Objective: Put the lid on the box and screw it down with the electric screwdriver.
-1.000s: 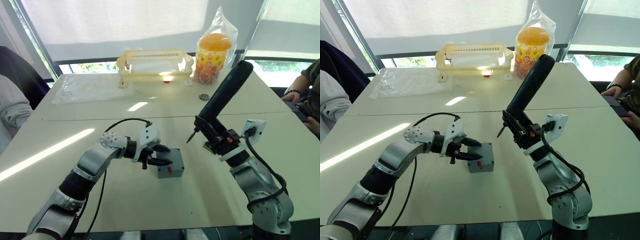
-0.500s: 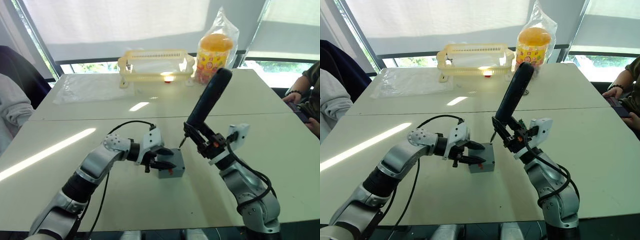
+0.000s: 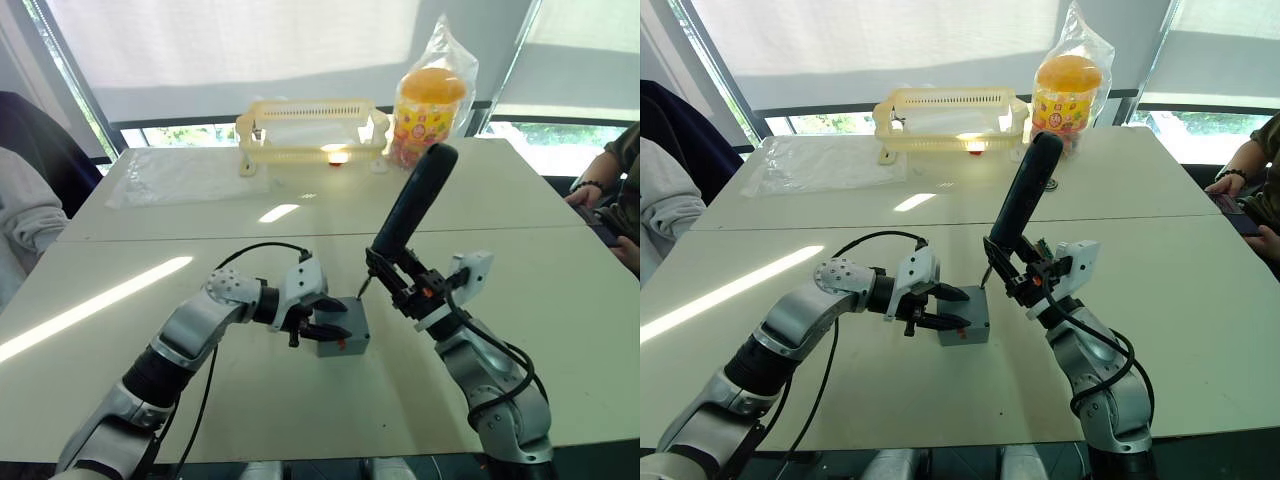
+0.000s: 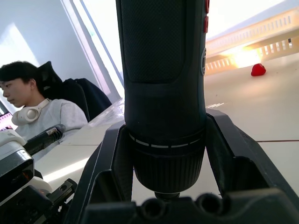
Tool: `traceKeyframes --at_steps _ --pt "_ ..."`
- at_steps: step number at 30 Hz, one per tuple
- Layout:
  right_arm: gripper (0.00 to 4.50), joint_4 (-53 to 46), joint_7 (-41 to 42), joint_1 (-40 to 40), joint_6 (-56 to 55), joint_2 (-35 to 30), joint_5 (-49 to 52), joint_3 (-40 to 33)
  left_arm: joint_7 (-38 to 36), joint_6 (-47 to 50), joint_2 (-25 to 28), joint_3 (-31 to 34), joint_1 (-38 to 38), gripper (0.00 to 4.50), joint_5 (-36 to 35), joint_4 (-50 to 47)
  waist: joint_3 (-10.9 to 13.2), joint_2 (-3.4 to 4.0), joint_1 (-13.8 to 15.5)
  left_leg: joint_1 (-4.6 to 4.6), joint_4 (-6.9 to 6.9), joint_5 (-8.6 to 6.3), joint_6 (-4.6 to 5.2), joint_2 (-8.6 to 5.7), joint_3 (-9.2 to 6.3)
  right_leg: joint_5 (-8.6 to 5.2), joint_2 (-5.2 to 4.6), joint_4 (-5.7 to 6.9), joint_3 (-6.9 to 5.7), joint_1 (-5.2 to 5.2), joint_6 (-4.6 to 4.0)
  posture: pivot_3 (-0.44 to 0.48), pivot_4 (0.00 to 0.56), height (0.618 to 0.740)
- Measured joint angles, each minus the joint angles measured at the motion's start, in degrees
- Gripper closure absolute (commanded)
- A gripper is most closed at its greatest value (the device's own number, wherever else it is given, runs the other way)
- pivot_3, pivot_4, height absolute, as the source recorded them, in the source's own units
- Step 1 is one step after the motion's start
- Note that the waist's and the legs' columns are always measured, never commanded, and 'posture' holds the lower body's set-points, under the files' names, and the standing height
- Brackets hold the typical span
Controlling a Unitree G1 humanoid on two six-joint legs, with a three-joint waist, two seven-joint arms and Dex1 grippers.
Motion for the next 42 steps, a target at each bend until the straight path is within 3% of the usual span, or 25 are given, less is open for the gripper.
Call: traceKeyframes --at_steps 10,19,42 --pt "2.74 0.2 3.9 0.5 -5.3 -4.7 -7.0 5.3 0.6 0.0 0.2 -0.1 0.3 2.23 0.3 -0.1 -0.1 -0.05 0.0 0.25 -0.01 -0.01 0.01 0.0 -0.05 -0.02 0.0 -0.07 -0.05 0.31 -0.02 0.0 0.15 0.74" --pt "2.74 3.5 4.3 -0.4 -10.0 -4.8 -11.5 7.9 0.6 0.0 0.9 -0.2 0.7 2.23 0.9 -0.1 -0.3 -0.29 -0.1 0.91 -0.2 -0.03 0.02 0.03 -0.02 -0.22 -0.01 -0.17 -0.05 0.89 -0.36 0.0 0.15 0.74" --pt "2.74 4.5 5.5 0.9 -11.7 -7.0 -14.7 10.1 0.9 1.1 1.7 -0.3 2.9 2.23 1.8 -2.4 -1.7 -0.88 0.1 1.16 -0.76 -0.03 0.02 0.05 -0.04 -0.4 -0.02 -0.3 -0.05 0.9 -0.65 0.0 0.15 0.74"
